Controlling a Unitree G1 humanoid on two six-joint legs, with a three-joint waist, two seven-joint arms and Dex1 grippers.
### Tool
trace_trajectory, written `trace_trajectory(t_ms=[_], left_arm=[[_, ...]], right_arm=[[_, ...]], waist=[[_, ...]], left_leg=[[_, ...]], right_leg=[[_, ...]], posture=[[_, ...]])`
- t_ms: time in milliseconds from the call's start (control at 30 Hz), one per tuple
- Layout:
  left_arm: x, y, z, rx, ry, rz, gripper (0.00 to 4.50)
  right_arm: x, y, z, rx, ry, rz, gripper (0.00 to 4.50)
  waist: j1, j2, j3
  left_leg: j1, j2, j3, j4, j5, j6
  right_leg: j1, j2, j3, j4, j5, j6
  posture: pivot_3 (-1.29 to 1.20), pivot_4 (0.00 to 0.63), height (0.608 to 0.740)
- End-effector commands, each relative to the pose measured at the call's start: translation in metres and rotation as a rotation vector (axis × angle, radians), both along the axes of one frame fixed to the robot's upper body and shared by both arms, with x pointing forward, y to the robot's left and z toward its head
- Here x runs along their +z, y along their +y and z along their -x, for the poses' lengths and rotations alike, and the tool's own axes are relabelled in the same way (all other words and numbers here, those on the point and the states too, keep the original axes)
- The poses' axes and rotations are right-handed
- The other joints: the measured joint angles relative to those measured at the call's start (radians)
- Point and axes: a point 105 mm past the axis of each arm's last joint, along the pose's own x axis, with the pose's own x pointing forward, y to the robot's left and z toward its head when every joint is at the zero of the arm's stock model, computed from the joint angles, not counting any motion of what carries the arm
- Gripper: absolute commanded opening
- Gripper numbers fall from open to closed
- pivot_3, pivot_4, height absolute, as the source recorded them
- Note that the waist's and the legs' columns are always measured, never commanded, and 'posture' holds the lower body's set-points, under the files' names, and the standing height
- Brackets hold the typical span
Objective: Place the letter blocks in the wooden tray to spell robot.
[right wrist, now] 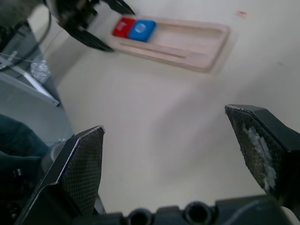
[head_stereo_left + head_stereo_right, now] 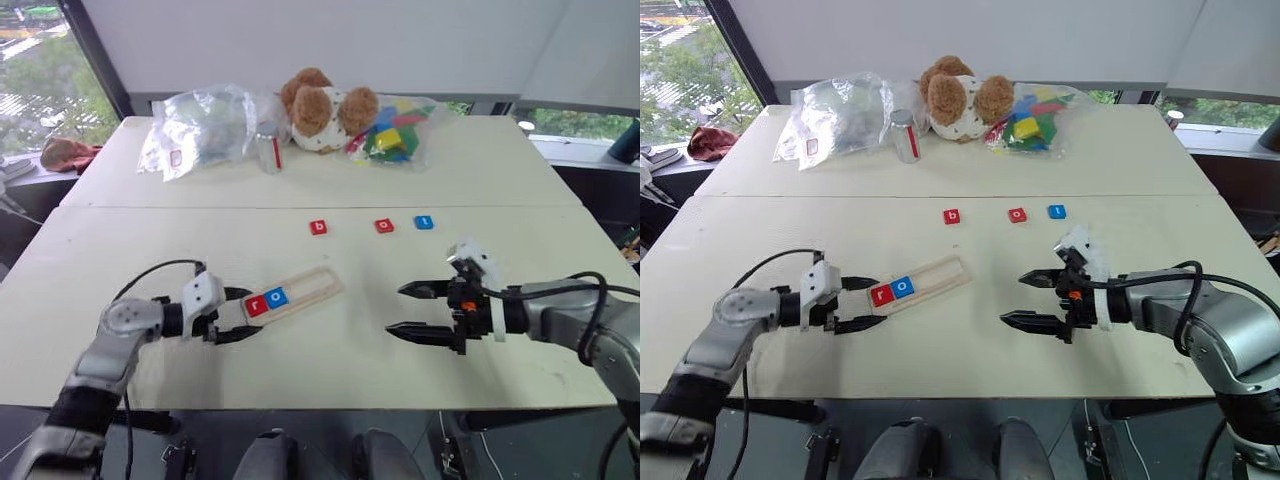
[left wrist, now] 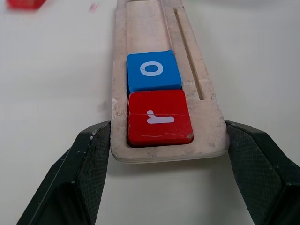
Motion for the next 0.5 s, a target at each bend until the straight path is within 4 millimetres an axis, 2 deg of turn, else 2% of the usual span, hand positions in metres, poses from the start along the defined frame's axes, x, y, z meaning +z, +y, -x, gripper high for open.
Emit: trace_trajectory(t_ms=[33, 200, 400, 467, 500], left_arm=[[0.009, -0.014, -0.01, -0.124, -0.004, -0.033, 3.15], [0.0, -0.029, -0.03, -0.206, 0.009, -0.086, 3.15], [-0.01, -0.034, -0.035, -0.228, 0.037, -0.086, 3.15], [-0.013, -0.033, -0.034, -0.233, 0.04, -0.09, 4.18], [-0.016, -0.031, -0.031, -0.249, 0.07, -0.098, 4.48]], right_arm=[[0.016, -0.014, -0.005, -0.04, -0.083, 0.017, 4.5], [0.017, -0.018, -0.004, -0.09, -0.119, 0.024, 4.5], [0.013, -0.016, -0.004, -0.147, -0.152, 0.014, 4.5], [0.012, -0.014, -0.004, -0.157, -0.157, 0.012, 4.5], [0.011, -0.014, -0.005, -0.164, -0.161, 0.008, 4.5]], waist=[[-0.002, 0.0, 0.0], [-0.004, 0.0, 0.0], [-0.004, -0.001, 0.0], [-0.003, -0.001, 0.0], [-0.003, -0.001, 0.001]], left_leg=[[0.0, 0.0, 0.0, 0.0, 0.0, 0.0], [0.0, 0.0, 0.0, -0.001, 0.0, 0.001], [-0.001, 0.0, 0.001, 0.001, 0.0, 0.001], [-0.001, 0.0, 0.001, 0.002, 0.0, 0.001], [-0.001, 0.0, 0.001, 0.002, 0.0, 0.001]], right_leg=[[0.0, 0.0, 0.0, 0.0, 0.0, 0.0], [-0.001, 0.003, 0.0, 0.0, 0.0, 0.0], [-0.002, 0.004, 0.0, 0.002, 0.0, 0.001], [-0.002, 0.004, 0.0, 0.002, 0.001, 0.002], [-0.001, 0.004, 0.0, 0.002, 0.001, 0.003]], posture=[[0.0, 0.15, 0.74], [0.0, 0.15, 0.74], [0.0, 0.15, 0.74], [0.0, 0.15, 0.74], [0.0, 0.15, 0.74]])
